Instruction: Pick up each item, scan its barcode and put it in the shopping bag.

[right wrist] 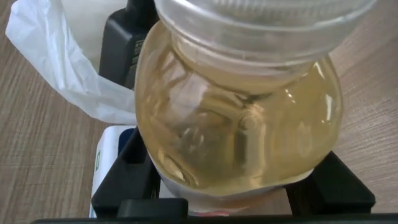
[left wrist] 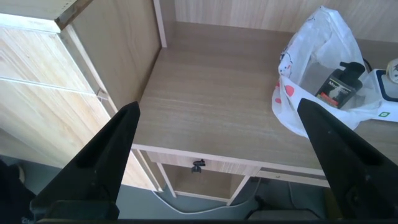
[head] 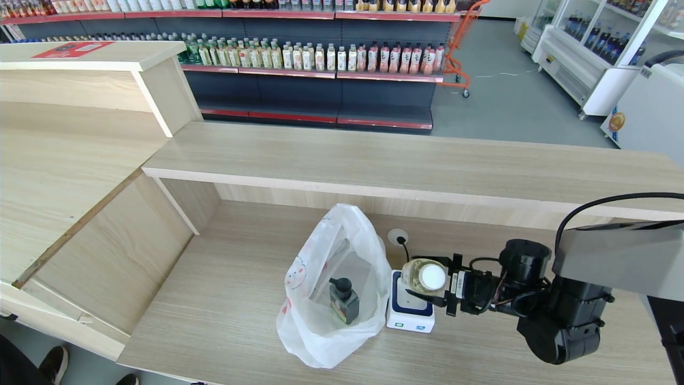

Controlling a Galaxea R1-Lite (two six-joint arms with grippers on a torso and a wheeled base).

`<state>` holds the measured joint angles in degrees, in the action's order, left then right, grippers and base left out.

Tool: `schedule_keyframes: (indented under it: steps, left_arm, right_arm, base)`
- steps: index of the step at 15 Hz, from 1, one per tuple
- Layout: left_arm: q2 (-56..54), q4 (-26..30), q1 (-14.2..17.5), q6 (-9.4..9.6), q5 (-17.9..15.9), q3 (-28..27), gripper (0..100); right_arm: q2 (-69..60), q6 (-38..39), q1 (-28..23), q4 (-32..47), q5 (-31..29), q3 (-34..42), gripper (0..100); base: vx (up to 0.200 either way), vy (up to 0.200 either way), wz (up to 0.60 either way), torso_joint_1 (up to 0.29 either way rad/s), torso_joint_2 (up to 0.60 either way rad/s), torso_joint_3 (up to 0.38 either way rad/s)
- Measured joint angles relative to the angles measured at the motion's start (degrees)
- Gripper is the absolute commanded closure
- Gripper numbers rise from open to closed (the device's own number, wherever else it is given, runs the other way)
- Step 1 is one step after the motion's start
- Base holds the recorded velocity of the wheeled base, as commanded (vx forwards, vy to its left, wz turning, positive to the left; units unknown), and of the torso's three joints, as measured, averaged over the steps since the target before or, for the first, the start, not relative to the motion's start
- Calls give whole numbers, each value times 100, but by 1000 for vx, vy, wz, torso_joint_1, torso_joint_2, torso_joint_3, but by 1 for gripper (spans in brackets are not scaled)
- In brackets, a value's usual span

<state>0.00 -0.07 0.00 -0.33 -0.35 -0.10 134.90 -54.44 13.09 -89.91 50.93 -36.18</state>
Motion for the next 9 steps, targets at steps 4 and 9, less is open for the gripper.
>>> schedule_keyframes:
  steps: [4,9]
  left_arm:
    - [2,0,0,1,0,0,0]
    - [2,0,0,1,0,0,0]
  right_arm:
    - [-866,1815,-78,18,-16,261,100]
    - [-2380,4690,140,5,-1404,953,100]
  base:
    - [0,0,0,0,0,0]
    - [0,0,0,0,0,0]
